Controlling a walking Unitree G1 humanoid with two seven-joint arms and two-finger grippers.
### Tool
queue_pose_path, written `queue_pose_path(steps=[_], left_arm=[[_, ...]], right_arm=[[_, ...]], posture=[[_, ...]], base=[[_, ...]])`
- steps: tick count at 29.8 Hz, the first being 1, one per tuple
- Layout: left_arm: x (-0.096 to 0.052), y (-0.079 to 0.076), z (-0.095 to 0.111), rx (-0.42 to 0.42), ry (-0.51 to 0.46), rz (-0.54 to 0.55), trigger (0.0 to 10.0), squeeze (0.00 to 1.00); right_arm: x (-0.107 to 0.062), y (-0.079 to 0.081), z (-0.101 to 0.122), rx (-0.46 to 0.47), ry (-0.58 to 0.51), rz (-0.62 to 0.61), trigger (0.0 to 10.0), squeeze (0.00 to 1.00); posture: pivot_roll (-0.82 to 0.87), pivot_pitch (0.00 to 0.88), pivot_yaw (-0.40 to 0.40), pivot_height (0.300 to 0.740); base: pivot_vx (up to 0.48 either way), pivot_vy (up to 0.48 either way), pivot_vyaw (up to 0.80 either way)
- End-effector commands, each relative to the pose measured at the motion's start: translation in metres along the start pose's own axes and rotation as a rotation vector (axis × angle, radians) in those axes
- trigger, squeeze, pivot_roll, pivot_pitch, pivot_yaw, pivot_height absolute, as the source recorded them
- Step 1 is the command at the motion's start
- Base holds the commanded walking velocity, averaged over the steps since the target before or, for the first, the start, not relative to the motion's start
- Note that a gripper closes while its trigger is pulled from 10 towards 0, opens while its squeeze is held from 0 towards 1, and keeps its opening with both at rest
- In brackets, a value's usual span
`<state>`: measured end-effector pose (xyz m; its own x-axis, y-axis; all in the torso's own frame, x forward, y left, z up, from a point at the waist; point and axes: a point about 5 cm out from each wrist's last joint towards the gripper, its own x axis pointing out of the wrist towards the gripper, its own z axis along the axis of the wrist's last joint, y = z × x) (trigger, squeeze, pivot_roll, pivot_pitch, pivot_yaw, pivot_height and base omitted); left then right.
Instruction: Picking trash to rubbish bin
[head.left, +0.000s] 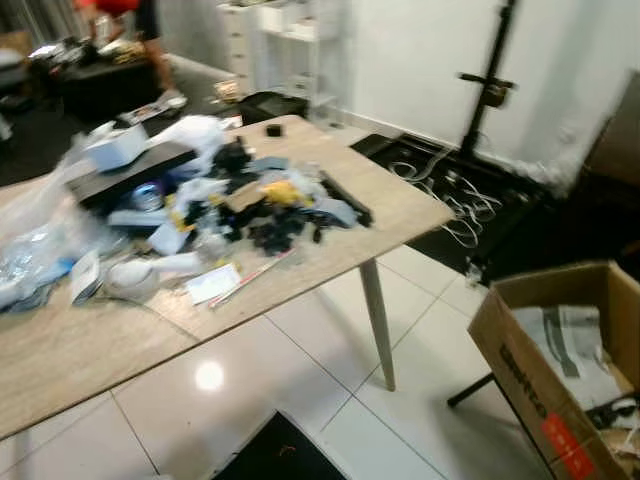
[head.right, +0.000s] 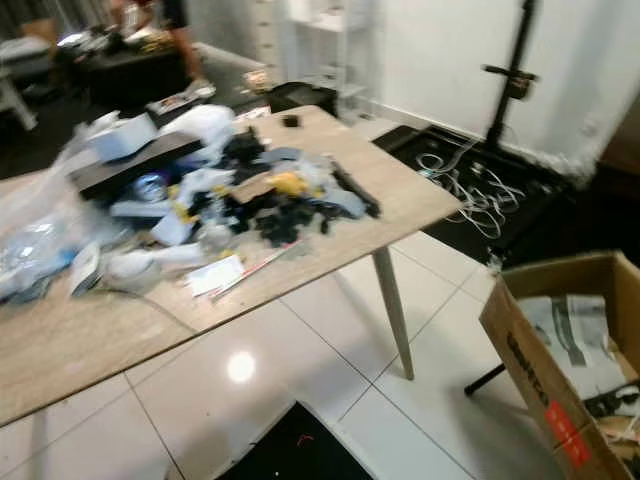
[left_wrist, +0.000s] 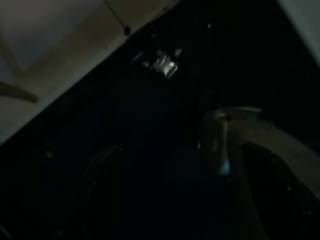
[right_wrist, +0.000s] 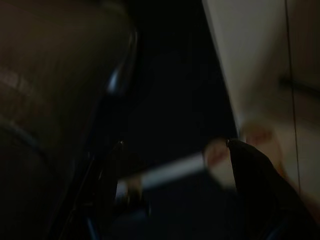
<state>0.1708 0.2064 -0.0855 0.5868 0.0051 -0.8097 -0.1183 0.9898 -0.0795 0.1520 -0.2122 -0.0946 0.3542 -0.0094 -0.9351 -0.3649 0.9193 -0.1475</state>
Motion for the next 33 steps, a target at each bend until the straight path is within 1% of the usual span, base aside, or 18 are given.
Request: queue_pose_path(steps=[1,2,7,8,9,11,15,17,19,20,21,22,26,29,30,31,32,33], left_arm=[[0.000,0.002,0.002,-0.017,-0.011,-0.006,10.0,0.00],[0.000,0.002,0.002,-0.017,-0.011,-0.006,10.0,0.00],[0.002,0.000,0.036,-0.095,-0.156,-0.114,10.0,0.00],[0.002,0.000,0.036,-0.095,-0.156,-0.114,10.0,0.00],[0.002,0.001,0.050,-0.120,-0.213,-0.156,10.0,0.00],[0.002,0.001,0.053,-0.123,-0.226,-0.164,10.0,0.00],[-0.003,0.003,0.095,-0.150,-0.383,-0.287,10.0,0.00],[-0.003,0.003,0.100,-0.150,-0.404,-0.306,10.0,0.00],[-0.008,-0.001,0.125,-0.142,-0.498,-0.393,10.0,0.00],[-0.008,-0.001,0.125,-0.142,-0.498,-0.393,10.0,0.00],[-0.016,-0.007,0.152,-0.119,-0.605,-0.498,10.0,0.00],[-0.016,-0.007,0.152,-0.119,-0.605,-0.498,10.0,0.00],[-0.036,-0.021,0.198,-0.102,-0.798,-0.696,10.0,0.00],[-0.040,-0.023,0.204,-0.102,-0.825,-0.727,10.0,0.00],[-0.043,-0.025,0.209,-0.093,-0.845,-0.766,10.0,0.00],[-0.054,-0.029,0.220,-0.079,-0.892,-0.864,10.0,0.00],[-0.054,-0.029,0.220,-0.079,-0.892,-0.864,10.0,0.00],[-0.065,-0.032,0.229,-0.066,-0.933,-0.957,10.0,0.00]], right_arm=[[0.000,0.005,-0.014,0.008,0.044,0.020,10.0,0.00],[0.000,0.005,-0.014,0.008,0.044,0.020,10.0,0.00],[0.000,0.005,-0.014,0.009,0.043,0.024,10.0,0.00],[0.000,0.005,-0.014,0.009,0.043,0.024,10.0,0.00],[0.000,0.005,-0.015,0.009,0.044,0.025,10.0,0.00],[0.000,0.005,-0.015,0.009,0.045,0.026,10.0,0.00],[0.000,0.005,-0.015,0.009,0.046,0.026,10.0,0.00],[0.000,0.005,-0.015,0.009,0.047,0.026,10.0,0.00],[0.000,0.005,-0.016,0.009,0.046,0.027,10.0,0.00],[0.000,0.005,-0.016,0.009,0.046,0.027,10.0,0.00],[-0.001,0.005,-0.016,0.009,0.046,0.027,10.0,0.00],[-0.001,0.005,-0.016,0.009,0.046,0.027,10.0,0.00],[-0.001,0.005,-0.016,0.009,0.046,0.027,10.0,0.00],[-0.001,0.005,-0.016,0.009,0.046,0.027,10.0,0.00],[-0.001,0.005,-0.016,0.009,0.046,0.028,10.0,0.00],[-0.001,0.005,-0.016,0.019,0.046,0.024,10.0,0.00],[-0.001,0.005,-0.016,0.019,0.046,0.024,10.0,0.00],[-0.001,0.005,-0.016,0.023,0.044,0.025,10.0,0.00]], posture=[[-0.16,0.168,0.043,0.740],[-0.16,0.168,0.043,0.740],[-0.16,0.168,0.045,0.740],[-0.16,0.168,0.045,0.740],[-0.16,0.171,0.044,0.740],[-0.16,0.171,0.044,0.740],[-0.16,0.173,0.043,0.740],[-0.15,0.174,0.042,0.740],[-0.16,0.175,0.042,0.740],[-0.16,0.175,0.042,0.740],[-0.16,0.175,0.042,0.740],[-0.16,0.175,0.042,0.740],[-0.15,0.176,0.040,0.740],[-0.15,0.176,0.040,0.740],[-0.16,0.178,0.040,0.740],[-0.16,0.178,0.040,0.740],[-0.16,0.178,0.040,0.740],[-0.16,0.178,0.040,0.740]], base=[[0.000,0.000,0.75],[0.000,0.000,0.75],[0.000,0.000,0.75],[0.000,0.000,0.75],[0.000,0.000,0.75],[0.000,0.000,0.75],[0.000,0.000,0.75],[0.000,0.000,0.75],[0.000,0.000,0.75],[0.000,0.000,0.75],[0.000,0.000,0.75],[0.000,0.000,0.75],[0.000,0.000,0.75],[0.000,0.000,0.75],[0.000,0.000,0.75],[0.000,0.000,0.76],[0.000,0.000,0.76],[0.000,0.000,0.77]])
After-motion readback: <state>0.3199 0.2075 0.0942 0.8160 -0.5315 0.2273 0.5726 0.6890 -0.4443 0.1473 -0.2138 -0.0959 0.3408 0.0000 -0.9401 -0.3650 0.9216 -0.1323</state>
